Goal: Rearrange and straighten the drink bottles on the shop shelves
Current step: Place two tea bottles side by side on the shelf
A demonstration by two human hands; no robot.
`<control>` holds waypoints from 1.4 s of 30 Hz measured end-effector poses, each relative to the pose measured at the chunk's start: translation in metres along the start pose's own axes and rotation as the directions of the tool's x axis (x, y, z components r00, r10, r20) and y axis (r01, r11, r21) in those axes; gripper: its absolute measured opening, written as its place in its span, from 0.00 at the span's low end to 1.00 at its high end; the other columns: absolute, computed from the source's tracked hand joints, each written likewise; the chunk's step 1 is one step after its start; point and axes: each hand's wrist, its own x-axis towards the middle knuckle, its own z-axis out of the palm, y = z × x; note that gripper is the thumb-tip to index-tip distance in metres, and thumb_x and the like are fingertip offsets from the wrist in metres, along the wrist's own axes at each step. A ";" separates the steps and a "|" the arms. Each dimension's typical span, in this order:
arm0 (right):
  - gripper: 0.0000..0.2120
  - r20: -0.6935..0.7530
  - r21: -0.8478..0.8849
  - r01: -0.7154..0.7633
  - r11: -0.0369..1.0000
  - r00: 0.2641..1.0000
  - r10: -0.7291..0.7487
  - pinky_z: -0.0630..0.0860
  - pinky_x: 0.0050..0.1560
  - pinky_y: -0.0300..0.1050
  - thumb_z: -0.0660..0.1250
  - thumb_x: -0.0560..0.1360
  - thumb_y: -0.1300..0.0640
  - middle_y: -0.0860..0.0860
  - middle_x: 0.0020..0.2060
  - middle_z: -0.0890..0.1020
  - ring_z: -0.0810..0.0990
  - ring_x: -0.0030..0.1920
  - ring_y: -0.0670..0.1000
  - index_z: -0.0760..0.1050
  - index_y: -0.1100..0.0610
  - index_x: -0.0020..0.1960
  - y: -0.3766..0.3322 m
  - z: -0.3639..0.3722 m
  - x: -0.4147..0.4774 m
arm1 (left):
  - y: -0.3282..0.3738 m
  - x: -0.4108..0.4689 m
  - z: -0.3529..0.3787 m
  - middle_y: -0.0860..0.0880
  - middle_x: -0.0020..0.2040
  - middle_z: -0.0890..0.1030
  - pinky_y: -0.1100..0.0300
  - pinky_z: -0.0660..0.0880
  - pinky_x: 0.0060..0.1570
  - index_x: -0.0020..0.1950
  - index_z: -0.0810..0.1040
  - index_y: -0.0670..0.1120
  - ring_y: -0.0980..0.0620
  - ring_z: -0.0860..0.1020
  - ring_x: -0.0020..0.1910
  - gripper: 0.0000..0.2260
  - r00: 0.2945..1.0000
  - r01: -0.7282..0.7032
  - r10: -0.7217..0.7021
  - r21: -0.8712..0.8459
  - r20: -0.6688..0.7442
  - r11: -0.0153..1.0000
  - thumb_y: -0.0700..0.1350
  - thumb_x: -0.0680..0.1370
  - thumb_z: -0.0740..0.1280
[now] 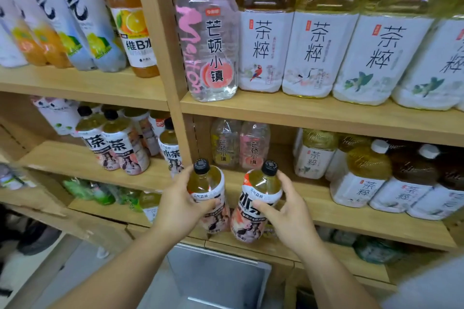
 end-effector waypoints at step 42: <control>0.42 -0.261 -0.432 -0.029 0.901 0.961 -0.094 0.77 0.67 0.52 0.72 0.77 0.46 0.44 0.77 0.68 0.79 0.63 0.46 0.51 0.40 0.82 -0.100 0.337 0.093 | -0.249 0.121 -0.290 0.66 0.46 0.83 0.72 0.74 0.42 0.60 0.77 0.64 0.73 0.79 0.47 0.36 0.998 0.058 -0.058 -0.151 0.000 0.987 0.45 0.58 0.85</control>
